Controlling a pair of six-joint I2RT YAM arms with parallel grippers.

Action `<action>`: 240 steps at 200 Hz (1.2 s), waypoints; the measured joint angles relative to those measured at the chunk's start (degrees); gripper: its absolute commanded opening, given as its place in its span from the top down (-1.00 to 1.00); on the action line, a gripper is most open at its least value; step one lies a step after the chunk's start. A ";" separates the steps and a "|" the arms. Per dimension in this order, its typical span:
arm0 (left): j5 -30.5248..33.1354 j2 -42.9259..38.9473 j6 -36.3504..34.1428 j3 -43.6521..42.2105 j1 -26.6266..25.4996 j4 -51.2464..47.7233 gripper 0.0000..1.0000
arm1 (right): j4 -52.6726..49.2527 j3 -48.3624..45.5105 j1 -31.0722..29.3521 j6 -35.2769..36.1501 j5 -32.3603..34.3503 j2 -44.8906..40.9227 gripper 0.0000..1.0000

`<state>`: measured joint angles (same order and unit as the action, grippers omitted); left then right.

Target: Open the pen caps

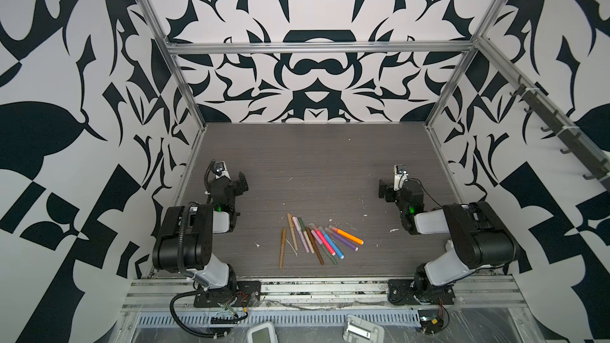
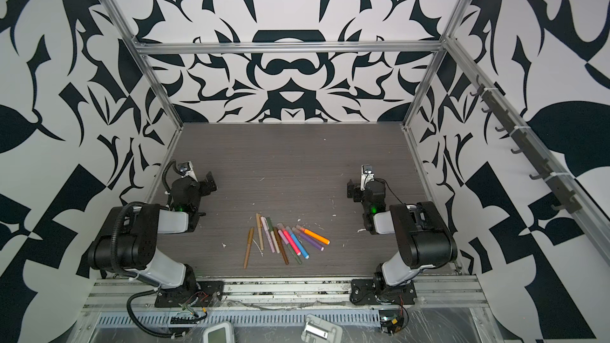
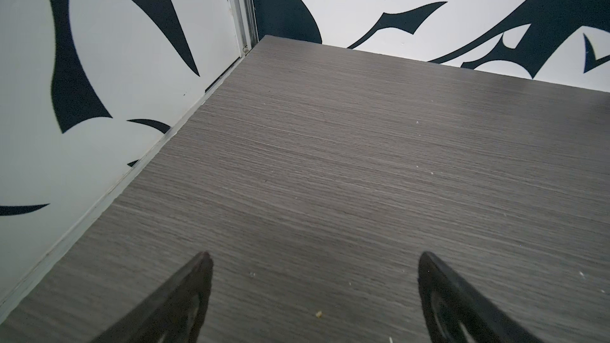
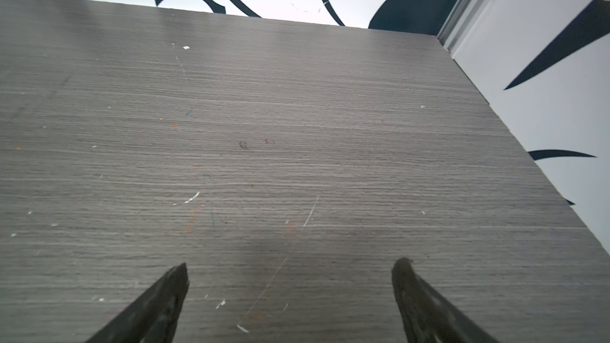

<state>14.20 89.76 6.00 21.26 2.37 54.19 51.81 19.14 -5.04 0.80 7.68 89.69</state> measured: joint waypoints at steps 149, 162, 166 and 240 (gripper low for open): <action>-9.90 -23.85 2.82 36.92 -24.46 -63.08 -0.98 | -75.32 25.46 -43.01 -27.47 -13.20 -17.86 -0.23; -11.13 -23.41 1.18 38.62 -24.46 -66.49 -0.98 | -80.06 26.64 -45.51 -27.28 -11.80 -18.16 -0.05; -11.32 -23.43 0.74 39.01 -24.46 -67.21 -0.98 | -81.37 26.84 -45.68 -27.80 -11.15 -18.27 0.04; -11.69 -29.07 -5.09 38.93 -26.05 -70.31 -0.98 | -89.66 26.97 -44.78 -24.24 -9.42 -14.78 0.39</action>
<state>2.50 60.69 0.91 60.18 -23.68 -16.12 -37.85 46.11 -49.82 -23.44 -1.74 74.91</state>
